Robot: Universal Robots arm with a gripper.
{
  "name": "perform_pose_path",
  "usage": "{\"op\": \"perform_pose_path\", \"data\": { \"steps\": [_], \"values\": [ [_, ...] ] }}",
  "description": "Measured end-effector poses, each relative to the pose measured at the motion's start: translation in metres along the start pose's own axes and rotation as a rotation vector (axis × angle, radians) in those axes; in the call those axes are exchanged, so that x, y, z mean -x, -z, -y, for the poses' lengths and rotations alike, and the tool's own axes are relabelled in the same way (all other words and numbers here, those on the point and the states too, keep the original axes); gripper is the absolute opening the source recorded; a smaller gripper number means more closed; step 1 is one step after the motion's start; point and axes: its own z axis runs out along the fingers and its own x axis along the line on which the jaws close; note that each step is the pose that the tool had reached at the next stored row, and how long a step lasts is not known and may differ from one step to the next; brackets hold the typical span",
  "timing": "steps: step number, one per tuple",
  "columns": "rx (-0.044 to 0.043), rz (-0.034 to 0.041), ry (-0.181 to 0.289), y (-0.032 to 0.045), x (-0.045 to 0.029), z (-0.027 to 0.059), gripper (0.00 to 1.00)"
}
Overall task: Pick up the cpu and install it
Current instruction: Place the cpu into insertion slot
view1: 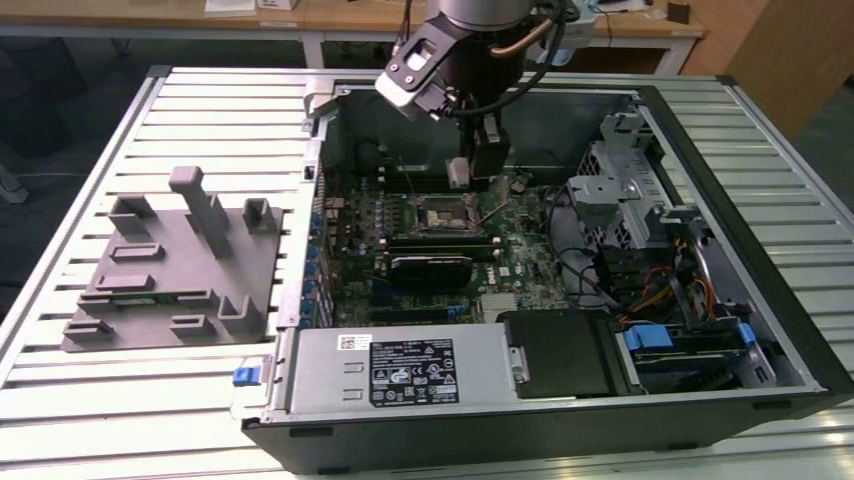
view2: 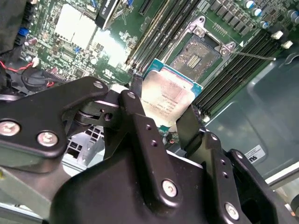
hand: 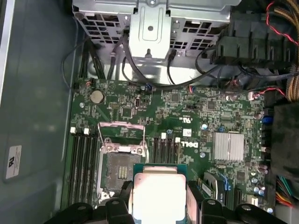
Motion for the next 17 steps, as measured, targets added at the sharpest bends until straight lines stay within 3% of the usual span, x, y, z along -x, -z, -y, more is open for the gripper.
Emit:
{"op": "perform_pose_path", "data": {
  "steps": [7,17],
  "values": [
    [0.0,0.0,0.0,-0.0021,-0.0017,0.0054,0.54],
    [0.0,-0.0005,0.005,-0.0075,-0.0052,0.0068,0.54]
  ]
}}
